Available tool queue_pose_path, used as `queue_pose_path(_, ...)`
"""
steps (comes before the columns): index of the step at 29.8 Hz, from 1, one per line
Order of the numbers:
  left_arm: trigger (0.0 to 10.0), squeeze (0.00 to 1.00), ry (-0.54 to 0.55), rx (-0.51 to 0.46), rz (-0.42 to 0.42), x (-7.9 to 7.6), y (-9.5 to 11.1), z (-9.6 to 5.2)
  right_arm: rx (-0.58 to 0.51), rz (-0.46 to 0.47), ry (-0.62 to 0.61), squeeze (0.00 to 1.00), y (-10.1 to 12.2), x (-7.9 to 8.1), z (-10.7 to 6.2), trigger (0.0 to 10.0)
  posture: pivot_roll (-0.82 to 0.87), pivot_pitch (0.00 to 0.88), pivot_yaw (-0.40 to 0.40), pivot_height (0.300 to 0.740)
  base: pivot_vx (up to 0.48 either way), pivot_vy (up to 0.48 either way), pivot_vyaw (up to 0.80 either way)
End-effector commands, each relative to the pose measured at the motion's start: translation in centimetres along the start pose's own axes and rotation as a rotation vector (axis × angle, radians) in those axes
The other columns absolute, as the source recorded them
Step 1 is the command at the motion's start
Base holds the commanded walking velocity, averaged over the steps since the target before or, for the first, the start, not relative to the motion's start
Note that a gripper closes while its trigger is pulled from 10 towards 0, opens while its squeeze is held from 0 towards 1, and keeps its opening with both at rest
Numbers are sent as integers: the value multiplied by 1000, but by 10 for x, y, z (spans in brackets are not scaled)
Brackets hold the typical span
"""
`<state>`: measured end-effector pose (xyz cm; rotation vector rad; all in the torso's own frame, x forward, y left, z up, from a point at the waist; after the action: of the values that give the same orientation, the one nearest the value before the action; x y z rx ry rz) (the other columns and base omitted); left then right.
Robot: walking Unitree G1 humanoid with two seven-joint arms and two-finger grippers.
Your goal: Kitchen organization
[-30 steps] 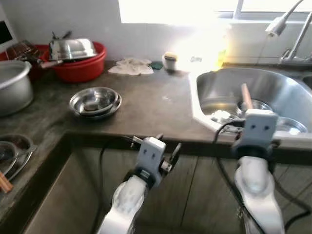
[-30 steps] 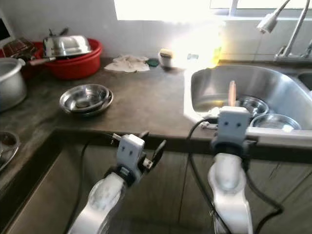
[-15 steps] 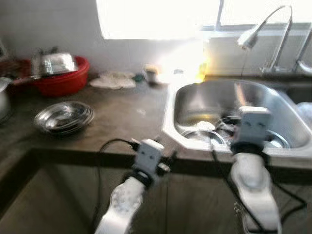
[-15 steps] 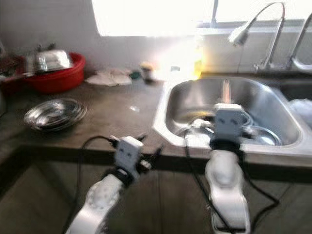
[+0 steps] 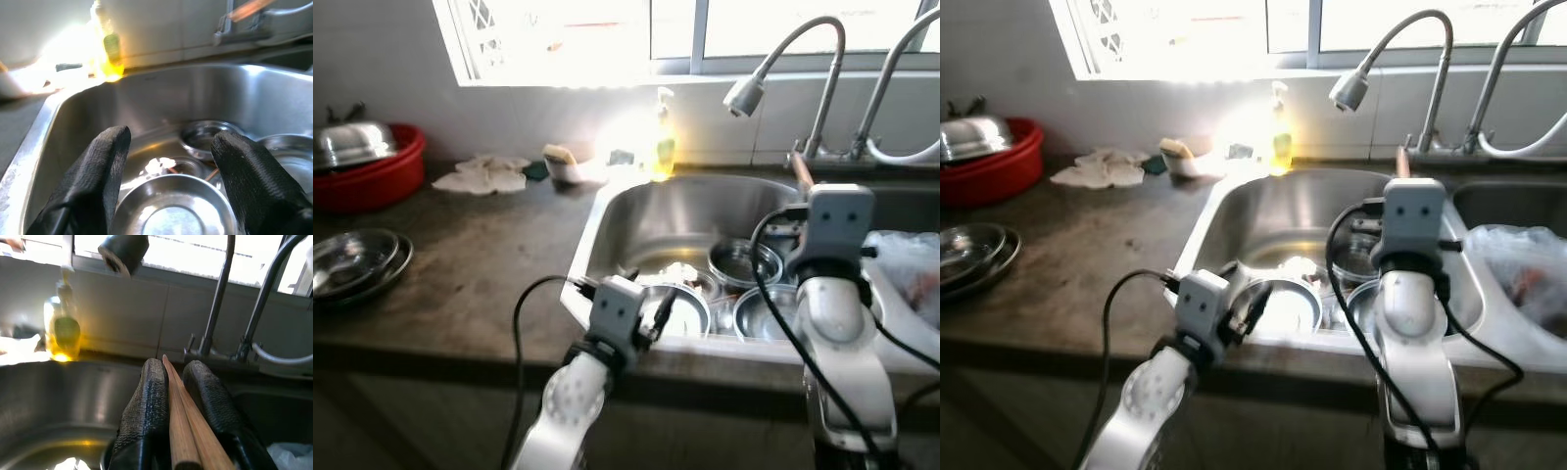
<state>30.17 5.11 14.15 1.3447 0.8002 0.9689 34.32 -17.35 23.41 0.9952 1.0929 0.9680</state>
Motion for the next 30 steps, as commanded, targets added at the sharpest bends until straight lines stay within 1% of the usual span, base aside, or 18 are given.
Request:
queue_pose_path(1, 10000, 0, -18, 1, -3, -7, 1, 1, 64, -11, 8, 0, -10, -5, 5, 10000, 107, 0, -6, 740, 0, 0, 0)
queue_pose_path(3, 10000, 0, -21, 3, -6, -8, 1, 1, 69, -12, 14, 0, -10, -7, 7, 10000, 108, 0, -6, 740, 0, 0, 0)
queue_pose_path(5, 10000, 0, -28, 5, -11, -11, 0, -1, 97, -42, 53, 0, -10, -10, 19, 10000, 105, 0, -8, 740, 0, 0, 0)
queue_pose_path(6, 10000, 0, -28, 5, -11, -11, 0, -1, 97, -42, 53, 0, -10, -10, 19, 10000, 105, 0, -8, 740, 0, 0, 0)
queue_pose_path(8, 10000, 0, -31, 4, -15, -12, 0, -1, 123, -76, 84, 0, -12, -12, 28, 10000, 103, 0, -7, 740, 0, 0, 0)
queue_pose_path(11, 10000, 0, -50, 1, -22, -16, 1, 0, 188, -102, 115, 0, -21, -16, 40, 10000, 108, 0, -9, 740, 0, 0, 0)
queue_pose_path(12, 10000, 0, -53, 1, -23, -17, 1, 0, 223, -114, 132, 0, -27, -16, 43, 10000, 108, 0, -9, 740, 0, 0, 0)
queue_pose_path(13, 10000, 0, -53, 1, -23, -17, 1, 0, 223, -114, 132, 0, -27, -16, 43, 10000, 108, 0, -9, 740, 0, 0, 0)
queue_pose_path(14, 10000, 0, -60, 4, -27, -19, 1, -1, 276, -130, 171, 0, -37, -14, 47, 10000, 111, 0, -13, 740, 0, 0, 0)
queue_pose_path(15, 10000, 0, -63, 5, -29, -20, 1, -2, 300, -137, 182, 0, -42, -14, 49, 10000, 114, 0, -13, 740, 0, 0, 0)
queue_pose_path(17, 10000, 0, -66, 8, -29, -21, 0, -3, 348, -159, 219, 0, -52, -11, 51, 10000, 116, 0, -19, 740, 0, 0, 0)
queue_pose_path(18, 10000, 0, -66, 9, -29, -21, 0, -4, 387, -184, 253, 0, -61, -7, 52, 10000, 119, 0, -21, 740, 0, 0, 0)
queue_pose_path(20, 10000, 0, -66, 10, -30, -21, -1, -5, 412, -210, 287, 0, -67, -3, 52, 10000, 121, 0, -23, 740, 0, 0, 0)
queue_pose_path(21, 10000, 0, -65, 12, -32, -22, -1, -5, 439, -199, 301, 0, -74, -1, 52, 10000, 122, 0, -24, 740, 0, 0, 0)
queue_pose_path(22, 10000, 0, -65, 12, -32, -22, -1, -5, 439, -199, 301, 0, -74, -1, 52, 10000, 122, 0, -24, 740, 0, 0, 0)
queue_pose_path(28, 10000, 0, -67, 16, -37, -24, -1, -8, 512, -226, 372, 0, -95, 10, 47, 10000, 125, 0, -27, 740, 0, 0, 0)
queue_pose_path(29, 10000, 0, -67, 17, -38, -24, -1, -8, 522, -233, 375, 322, -98, 11, 46, 10000, 125, 0, -27, 740, 0, 0, 0)
queue_pose_path(30, 10000, 0, -67, 18, -39, -24, -2, -8, 528, -247, 381, 1000, -102, 11, 45, 10000, 123, 0, -23, 740, 0, 0, 0)
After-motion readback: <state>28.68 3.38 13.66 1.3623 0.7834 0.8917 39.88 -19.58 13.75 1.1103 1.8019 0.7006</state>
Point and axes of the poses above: a point about 5 cm out from each wrist's last joint towards the gripper, its own z axis pointing out of the wrist towards the gripper, its own y axis along the axis of the wrist's last joint, x = y × z, the point moved 5 cm from there along z, pointing out of the wrist towards the gripper, and after that the axes turned 2 degrees about -z, right-handed, at the moved point
